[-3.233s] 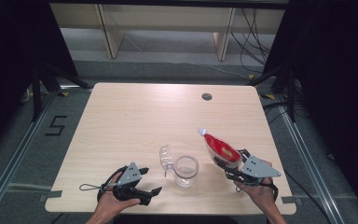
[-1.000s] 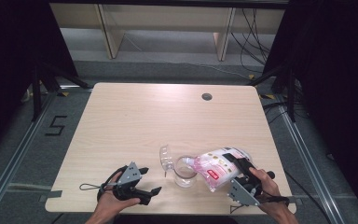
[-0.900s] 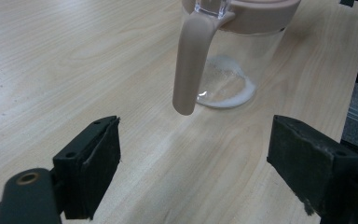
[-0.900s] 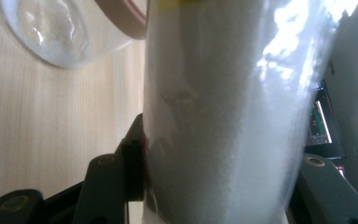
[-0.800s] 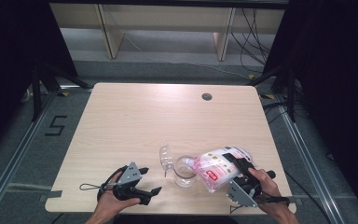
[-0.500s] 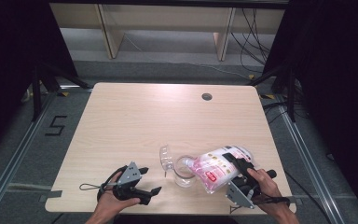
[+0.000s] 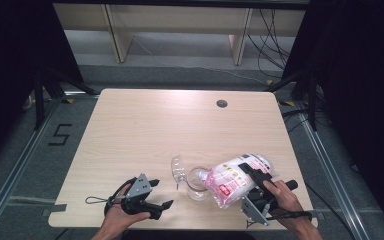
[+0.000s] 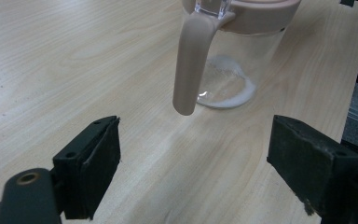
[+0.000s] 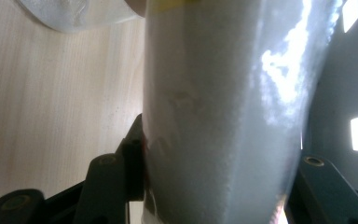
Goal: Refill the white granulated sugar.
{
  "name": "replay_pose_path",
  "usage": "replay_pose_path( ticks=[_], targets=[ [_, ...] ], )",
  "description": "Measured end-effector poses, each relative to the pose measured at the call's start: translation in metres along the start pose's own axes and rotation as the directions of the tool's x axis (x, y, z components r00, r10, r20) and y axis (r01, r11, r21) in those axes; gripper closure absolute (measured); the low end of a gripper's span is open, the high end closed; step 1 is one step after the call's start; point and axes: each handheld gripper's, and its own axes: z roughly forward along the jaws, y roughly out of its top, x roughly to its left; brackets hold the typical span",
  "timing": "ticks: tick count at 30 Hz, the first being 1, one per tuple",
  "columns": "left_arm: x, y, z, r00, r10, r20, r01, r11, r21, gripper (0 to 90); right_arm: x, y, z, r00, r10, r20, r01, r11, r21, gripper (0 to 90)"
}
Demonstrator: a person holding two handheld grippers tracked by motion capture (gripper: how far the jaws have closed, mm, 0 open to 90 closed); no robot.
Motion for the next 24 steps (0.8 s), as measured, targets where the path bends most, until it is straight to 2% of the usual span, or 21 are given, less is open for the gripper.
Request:
replay_pose_path(
  ticks=[1, 2, 3, 4, 8, 10, 11, 12, 15, 16, 24],
  targets=[
    [0.0, 0.0, -0.0001, 1.0, 0.0, 0.0, 0.0, 1.0, 0.0, 16.6, 0.0021, -0.0002, -0.0005, 0.9994, 0.035, 0.005, -0.035, 0.999, 0.002, 50.5],
    [0.0001, 0.0001, -0.0003, 1.0, 0.001, 0.003, -0.001, 1.0, 0.002, 16.6, 0.0025, -0.0001, -0.0007, 0.9992, 0.039, 0.001, -0.039, 0.999, 0.006, 50.5],
    [0.0001, 0.0001, -0.0003, 1.0, 0.001, 0.003, -0.001, 1.0, 0.001, 16.6, 0.002, 0.0, 0.0, 0.9996, 0.027, 0.001, -0.027, 1.0, 0.0, 50.5],
    [0.0, 0.0, -0.0001, 1.0, -0.001, 0.0, 0.001, 1.0, -0.001, 16.6, -0.0018, 0.0018, -0.0003, 0.9988, -0.047, 0.013, 0.047, 0.999, 0.008, 50.6],
    [0.0001, 0.0001, -0.0003, 1.0, 0.0, 0.003, 0.0, 1.0, 0.001, 16.6, 0.0004, 0.0014, 0.0003, 0.9995, -0.033, 0.0, 0.033, 0.999, 0.02, 50.7],
    [0.0, 0.0, 0.0, 1.0, 0.0, 0.0, 0.0, 1.0, -0.001, 16.6, -0.0002, 0.0016, 0.0004, 0.9991, -0.043, 0.002, 0.043, 0.999, 0.016, 50.7],
    [0.0004, 0.0, -0.0002, 1.0, 0.007, -0.003, -0.007, 1.0, 0.004, 16.6, -0.0009, 0.0033, 0.0002, 0.995, -0.099, 0.007, 0.099, 0.995, 0.027, 50.7],
    [0.0006, 0.0001, -0.0003, 1.0, 0.008, 0.0, -0.008, 0.9999, 0.007, 16.6, 0.0013, 0.0036, -0.0001, 0.9959, -0.09, -0.001, 0.09, 0.995, 0.046, 50.8],
    [0.0002, 0.0, -0.0002, 1.0, 0.005, 0.004, -0.005, 1.0, 0.003, 16.5, 0.0011, 0.0039, -0.0007, 0.9961, -0.088, 0.003, 0.088, 0.995, 0.045, 50.8],
    [0.0006, 0.0, -0.0003, 1.0, 0.009, -0.001, -0.009, 0.9999, 0.008, 16.6, -0.0014, 0.0051, -0.0006, 0.9908, -0.135, 0.014, 0.134, 0.99, 0.037, 50.9],
    [0.0007, 0.0, 0.0004, 0.9999, 0.012, 0.007, -0.012, 0.9999, 0.004, 16.5, -0.0026, 0.0073, -0.001, 0.9851, -0.17, 0.025, 0.169, 0.985, 0.046, 51.0]
  ],
)
